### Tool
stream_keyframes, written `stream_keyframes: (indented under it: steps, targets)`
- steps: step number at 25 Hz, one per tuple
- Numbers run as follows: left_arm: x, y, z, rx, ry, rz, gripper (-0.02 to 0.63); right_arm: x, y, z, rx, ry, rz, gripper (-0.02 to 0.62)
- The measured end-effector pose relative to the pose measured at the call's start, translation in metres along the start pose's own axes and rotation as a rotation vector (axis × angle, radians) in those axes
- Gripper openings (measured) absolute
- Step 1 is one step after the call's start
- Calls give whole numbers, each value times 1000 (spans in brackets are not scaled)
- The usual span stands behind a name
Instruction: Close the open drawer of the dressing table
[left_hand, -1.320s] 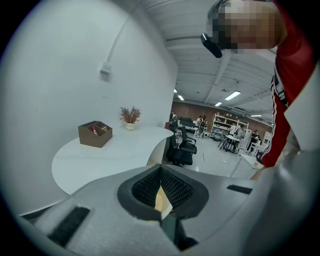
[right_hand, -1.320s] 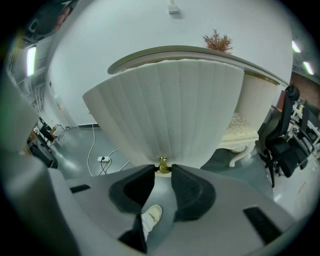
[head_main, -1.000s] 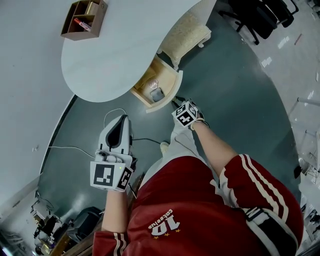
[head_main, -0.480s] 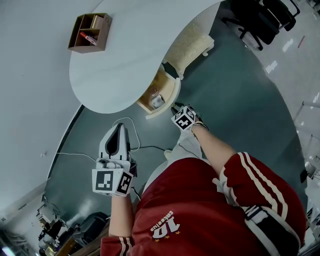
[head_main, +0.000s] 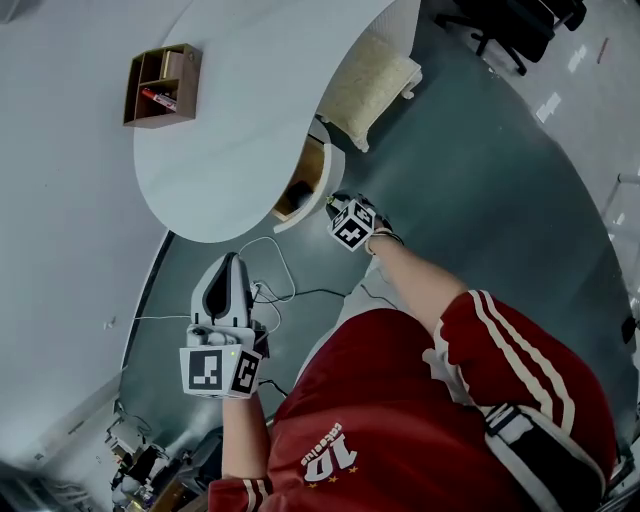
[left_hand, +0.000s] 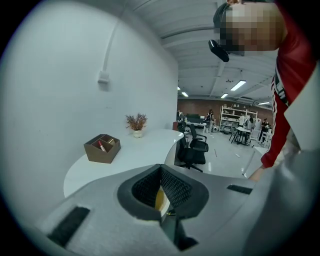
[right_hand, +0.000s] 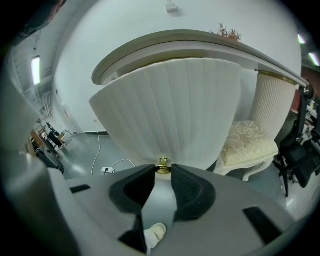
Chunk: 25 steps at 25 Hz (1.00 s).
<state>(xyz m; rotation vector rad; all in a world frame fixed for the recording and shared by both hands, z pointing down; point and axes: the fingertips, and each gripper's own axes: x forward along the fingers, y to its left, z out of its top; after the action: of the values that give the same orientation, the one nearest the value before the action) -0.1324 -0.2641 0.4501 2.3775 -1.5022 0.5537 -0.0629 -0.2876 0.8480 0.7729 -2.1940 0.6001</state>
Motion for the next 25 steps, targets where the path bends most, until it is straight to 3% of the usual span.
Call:
stream_keyframes:
  steps: [11,25]
  targets:
    - [7,16,2,27,23,36,0,29,-3,41,-45,-90,46,104]
    - [18,18,-15,20,36,41,0,42,-3,58,-95,-185,71,103]
